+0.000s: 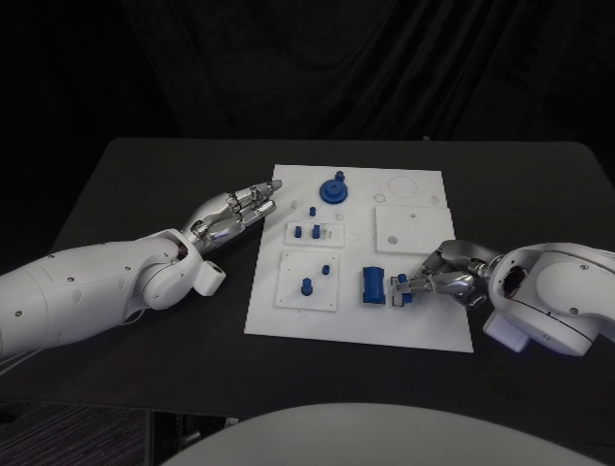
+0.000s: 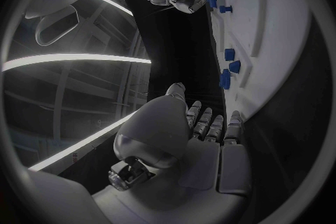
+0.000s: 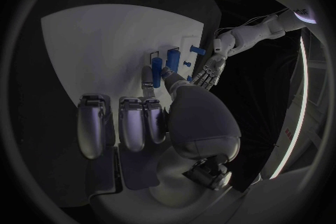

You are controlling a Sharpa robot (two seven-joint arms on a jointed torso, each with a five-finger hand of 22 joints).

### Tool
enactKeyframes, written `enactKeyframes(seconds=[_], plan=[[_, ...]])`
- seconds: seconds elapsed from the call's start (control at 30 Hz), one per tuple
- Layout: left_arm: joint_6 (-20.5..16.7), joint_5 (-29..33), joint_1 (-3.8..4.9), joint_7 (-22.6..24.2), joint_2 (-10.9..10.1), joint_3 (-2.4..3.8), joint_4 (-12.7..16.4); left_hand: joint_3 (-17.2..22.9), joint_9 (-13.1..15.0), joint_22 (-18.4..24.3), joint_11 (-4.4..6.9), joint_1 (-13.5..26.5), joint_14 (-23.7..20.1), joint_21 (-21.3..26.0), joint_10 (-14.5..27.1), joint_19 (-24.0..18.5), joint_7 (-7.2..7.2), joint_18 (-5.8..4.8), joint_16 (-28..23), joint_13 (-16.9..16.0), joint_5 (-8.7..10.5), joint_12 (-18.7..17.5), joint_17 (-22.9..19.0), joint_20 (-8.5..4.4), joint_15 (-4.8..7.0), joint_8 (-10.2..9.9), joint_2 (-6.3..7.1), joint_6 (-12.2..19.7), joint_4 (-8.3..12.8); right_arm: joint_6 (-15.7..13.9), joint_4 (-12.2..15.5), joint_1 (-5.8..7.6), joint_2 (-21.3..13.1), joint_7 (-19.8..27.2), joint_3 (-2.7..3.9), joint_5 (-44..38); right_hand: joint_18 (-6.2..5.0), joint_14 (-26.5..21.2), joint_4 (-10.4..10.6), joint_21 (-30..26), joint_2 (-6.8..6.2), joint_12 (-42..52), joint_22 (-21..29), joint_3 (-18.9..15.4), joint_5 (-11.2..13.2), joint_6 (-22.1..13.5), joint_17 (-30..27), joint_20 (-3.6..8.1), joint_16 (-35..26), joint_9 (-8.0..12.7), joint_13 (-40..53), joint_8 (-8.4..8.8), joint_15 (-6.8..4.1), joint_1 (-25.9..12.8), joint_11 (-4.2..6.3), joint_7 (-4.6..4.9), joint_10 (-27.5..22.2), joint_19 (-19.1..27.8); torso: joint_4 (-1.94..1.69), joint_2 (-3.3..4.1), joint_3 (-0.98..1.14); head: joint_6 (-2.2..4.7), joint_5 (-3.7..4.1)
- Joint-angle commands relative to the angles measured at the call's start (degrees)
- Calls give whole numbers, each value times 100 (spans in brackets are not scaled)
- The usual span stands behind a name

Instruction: Assemble the parts on the task board

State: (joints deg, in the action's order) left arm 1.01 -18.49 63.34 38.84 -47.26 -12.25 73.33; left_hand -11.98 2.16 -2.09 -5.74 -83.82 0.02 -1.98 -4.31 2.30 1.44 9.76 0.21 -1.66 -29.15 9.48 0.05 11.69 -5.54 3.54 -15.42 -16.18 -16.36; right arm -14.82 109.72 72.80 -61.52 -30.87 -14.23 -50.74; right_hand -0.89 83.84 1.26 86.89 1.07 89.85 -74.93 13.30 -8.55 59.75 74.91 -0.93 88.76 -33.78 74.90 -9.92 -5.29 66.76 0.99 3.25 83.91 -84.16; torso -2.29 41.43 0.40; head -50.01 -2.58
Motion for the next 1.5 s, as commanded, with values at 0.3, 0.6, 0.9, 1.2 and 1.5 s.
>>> enactKeyframes(seconds=[0.3,0.6,0.9,1.2,1.5], plan=[[91,-2,-9,296,8,4,4,9,-1,9,21,-51,-2,-17,29,10,53,34,-21,-3,-33,12,-5,35,-45,-19,-7,-42,-1,136,-63,-46,37,-227,1,-154,-8,530,13,-30,4,15,-1378,42,9,0,1085,-45,-34,7,1510,-24,21,-101,-47,24,609,-394,1,0,-2,1,-1],[96,-2,-9,295,11,4,3,9,-1,9,21,-51,-2,-17,29,10,53,34,-21,-3,-33,12,-5,35,-45,-19,-7,-42,-1,235,-82,-58,80,-190,1,-159,-7,531,55,-31,-13,15,-1379,37,14,-27,1087,-52,-34,19,1510,-23,30,-215,-58,38,609,-394,-1,0,-2,1,-11],[102,-2,-9,286,6,4,5,23,-1,11,30,-75,-2,-17,32,9,82,35,-21,-3,-60,14,-5,36,-45,-18,-7,-42,10,245,-59,-64,116,-124,2,-202,-3,536,61,-17,-21,15,-1384,34,15,-35,1112,-54,-25,21,1510,-22,32,-235,-60,40,609,-402,4,4,3,1,-14],[111,-2,-9,268,8,4,-8,40,-2,11,32,-106,-2,-18,36,10,87,34,-21,-2,-100,13,-5,39,-50,-20,-2,-37,29,261,-57,-66,123,-89,2,-359,-3,535,119,-17,-76,15,-1385,-12,22,-48,1105,-63,-27,29,1510,-33,43,-372,-71,53,609,-402,5,2,0,1,-22],[119,-2,-10,259,25,4,-19,58,-3,13,36,-136,-2,-17,40,9,100,33,-21,-1,-136,10,-5,41,-53,-22,-2,-30,46,310,-76,-67,131,-75,2,-384,-27,529,349,-110,-193,15,-1351,-285,31,-181,1075,-105,-38,43,1510,-27,93,-729,-116,107,609,-352,0,-2,-1,1,-23]])
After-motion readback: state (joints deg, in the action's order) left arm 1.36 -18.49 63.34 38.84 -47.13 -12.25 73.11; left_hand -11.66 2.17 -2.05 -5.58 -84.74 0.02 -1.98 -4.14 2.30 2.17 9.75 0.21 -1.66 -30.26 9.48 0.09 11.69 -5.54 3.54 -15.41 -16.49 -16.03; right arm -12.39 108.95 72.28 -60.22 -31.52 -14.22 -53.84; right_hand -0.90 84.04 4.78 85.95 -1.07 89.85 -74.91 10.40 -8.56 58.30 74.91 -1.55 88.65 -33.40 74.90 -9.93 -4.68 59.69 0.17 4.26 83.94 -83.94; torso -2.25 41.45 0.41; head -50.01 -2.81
